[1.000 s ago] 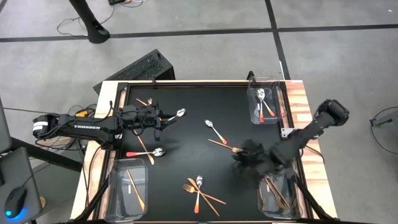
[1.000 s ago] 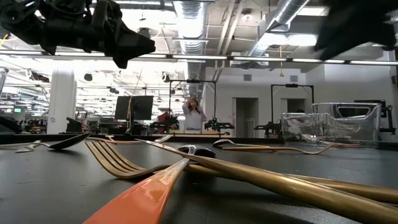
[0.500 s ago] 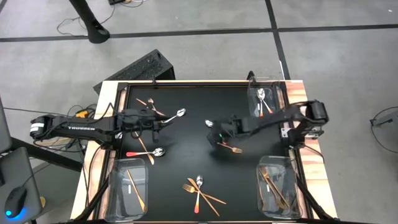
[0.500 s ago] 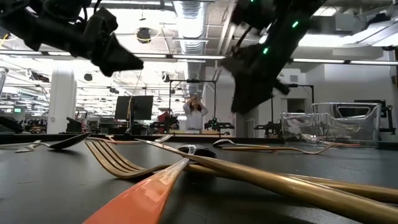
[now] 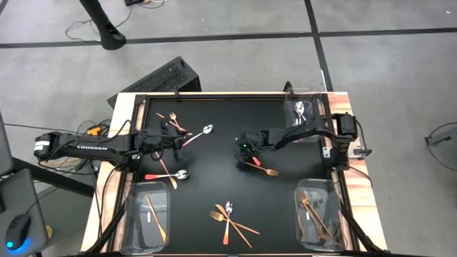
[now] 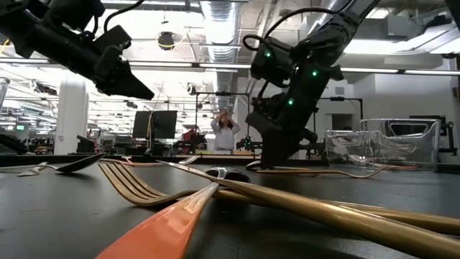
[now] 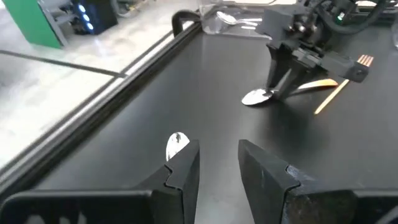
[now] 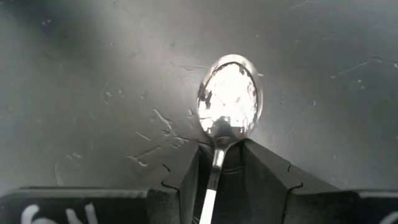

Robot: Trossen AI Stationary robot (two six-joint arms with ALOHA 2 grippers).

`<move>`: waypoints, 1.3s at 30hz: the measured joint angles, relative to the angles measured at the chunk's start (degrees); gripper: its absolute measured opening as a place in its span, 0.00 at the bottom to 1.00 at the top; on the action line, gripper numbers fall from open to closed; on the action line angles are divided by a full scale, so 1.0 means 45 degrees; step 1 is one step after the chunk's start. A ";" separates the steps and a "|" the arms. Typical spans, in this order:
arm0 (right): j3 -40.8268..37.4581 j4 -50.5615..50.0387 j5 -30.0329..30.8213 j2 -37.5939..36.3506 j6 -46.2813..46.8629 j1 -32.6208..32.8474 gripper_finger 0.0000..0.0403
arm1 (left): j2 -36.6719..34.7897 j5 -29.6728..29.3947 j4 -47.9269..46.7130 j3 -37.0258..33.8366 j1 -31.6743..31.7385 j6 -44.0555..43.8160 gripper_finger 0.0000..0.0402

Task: Sort silverware by color (type)
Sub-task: Put the orange spoon into the top right transparent bin

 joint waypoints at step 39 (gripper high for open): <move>0.1375 -0.9929 0.6208 -0.5432 -0.3103 -0.6394 0.13 | 0.0005 -0.0295 0.0115 0.0000 0.0010 0.0128 0.25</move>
